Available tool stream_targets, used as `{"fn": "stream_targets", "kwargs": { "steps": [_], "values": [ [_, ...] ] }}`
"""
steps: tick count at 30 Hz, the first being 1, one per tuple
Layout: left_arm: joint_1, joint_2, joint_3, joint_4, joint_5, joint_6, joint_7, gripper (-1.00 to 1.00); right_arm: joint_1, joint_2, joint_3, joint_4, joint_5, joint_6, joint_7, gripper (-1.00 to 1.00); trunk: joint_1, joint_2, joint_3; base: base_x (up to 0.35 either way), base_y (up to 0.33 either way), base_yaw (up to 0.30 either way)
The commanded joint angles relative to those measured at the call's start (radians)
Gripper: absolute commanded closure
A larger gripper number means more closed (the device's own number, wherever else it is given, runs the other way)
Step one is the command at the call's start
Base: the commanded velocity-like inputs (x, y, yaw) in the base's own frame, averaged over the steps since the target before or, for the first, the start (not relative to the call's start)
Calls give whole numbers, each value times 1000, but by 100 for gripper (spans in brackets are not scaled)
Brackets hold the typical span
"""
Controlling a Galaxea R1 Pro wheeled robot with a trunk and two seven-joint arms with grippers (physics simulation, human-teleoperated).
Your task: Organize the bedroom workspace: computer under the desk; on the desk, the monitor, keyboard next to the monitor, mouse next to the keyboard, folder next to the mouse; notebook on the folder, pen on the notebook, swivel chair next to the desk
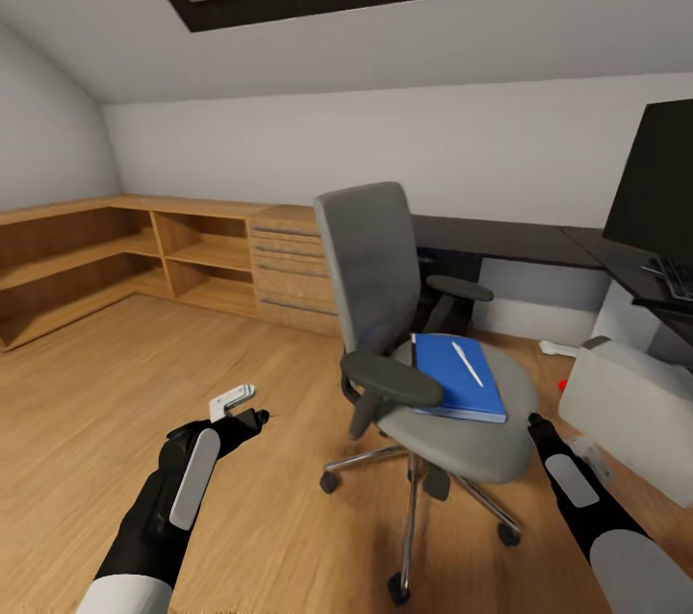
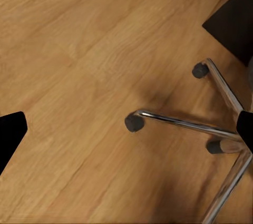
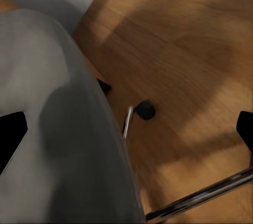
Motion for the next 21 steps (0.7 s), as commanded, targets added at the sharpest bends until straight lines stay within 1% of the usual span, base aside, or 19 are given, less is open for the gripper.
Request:
{"fn": "stream_targets", "kwargs": {
  "steps": [1,8,9,11,14,19,21],
  "values": [
    [-1,-1,1,0,10,3,8,-100,1,1,7,1,-24,38,-3,-100,0,0,-1,0,0,278],
    [-1,-5,-2,2,10,6,8,-100,1,2,9,1,-23,37,-2,-100,0,0,-1,0,0,278],
    [-1,-5,-6,4,10,6,8,-100,1,2,9,1,-23,37,-1,-100,0,0,-1,0,0,277],
    [-1,-6,-30,7,10,6,8,-100,1,2,9,0,-23,37,-1,-100,0,0,-1,0,0,278],
    [-1,-6,-51,11,10,6,9,-100,1,2,9,0,-23,37,-1,-100,0,0,-1,0,0,278],
    [-1,-6,-60,21,9,6,8,-100,1,2,9,-1,-23,37,-1,-100,0,0,-1,0,0,268],
    [-1,-6,-60,21,9,6,8,-100,1,2,9,-1,-23,37,-1,-100,0,0,-1,0,0,126]
  ]
}}
